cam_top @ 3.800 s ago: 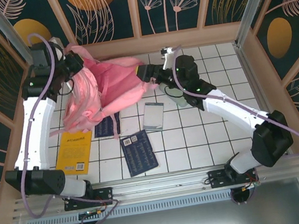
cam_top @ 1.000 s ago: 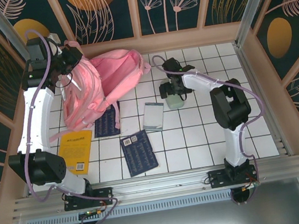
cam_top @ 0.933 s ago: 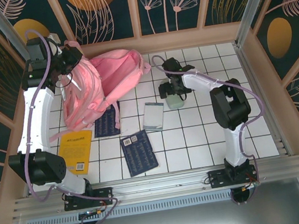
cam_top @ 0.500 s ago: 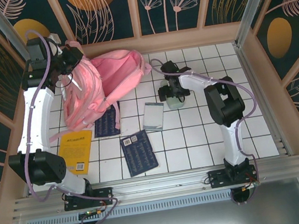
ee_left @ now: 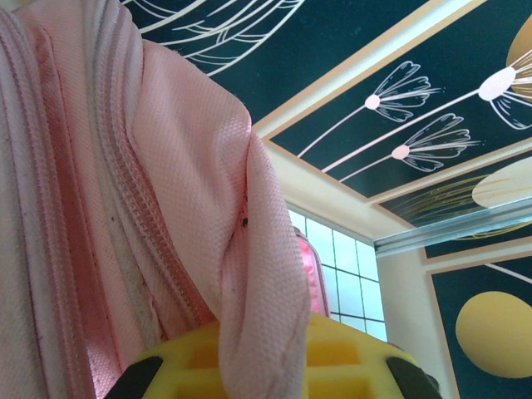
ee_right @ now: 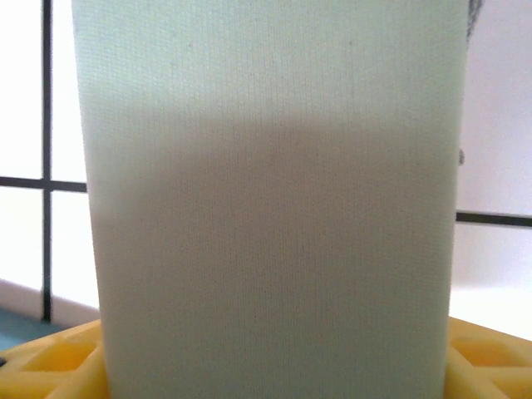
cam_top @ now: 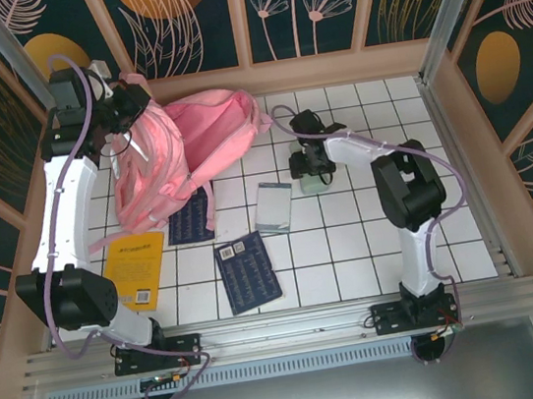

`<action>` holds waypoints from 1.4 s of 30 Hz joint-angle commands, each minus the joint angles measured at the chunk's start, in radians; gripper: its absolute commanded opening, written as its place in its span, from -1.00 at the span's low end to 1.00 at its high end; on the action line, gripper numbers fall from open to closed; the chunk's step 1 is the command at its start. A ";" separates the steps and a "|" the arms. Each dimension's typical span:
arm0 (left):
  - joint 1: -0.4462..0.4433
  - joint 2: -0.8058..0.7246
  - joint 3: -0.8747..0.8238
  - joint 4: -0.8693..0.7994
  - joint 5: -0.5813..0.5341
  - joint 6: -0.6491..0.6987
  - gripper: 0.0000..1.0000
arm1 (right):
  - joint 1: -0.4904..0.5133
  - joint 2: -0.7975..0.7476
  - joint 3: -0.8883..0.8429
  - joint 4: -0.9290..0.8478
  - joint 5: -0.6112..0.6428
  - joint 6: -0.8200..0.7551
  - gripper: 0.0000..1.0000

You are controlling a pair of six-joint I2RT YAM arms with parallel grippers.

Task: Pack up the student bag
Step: Pick up the pencil case from the top-center of the table, then place the pencil case in the student bag.

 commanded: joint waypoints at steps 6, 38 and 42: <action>-0.004 -0.078 -0.017 0.233 0.129 -0.015 -1.00 | -0.058 -0.322 -0.123 0.099 0.035 0.117 0.31; -0.133 -0.334 -0.294 0.179 0.216 0.036 -1.00 | 0.226 -0.475 0.036 0.264 -0.350 0.374 0.27; -0.134 -0.362 -0.315 0.174 0.217 0.036 -1.00 | 0.248 -0.452 0.032 0.279 -0.363 0.459 0.27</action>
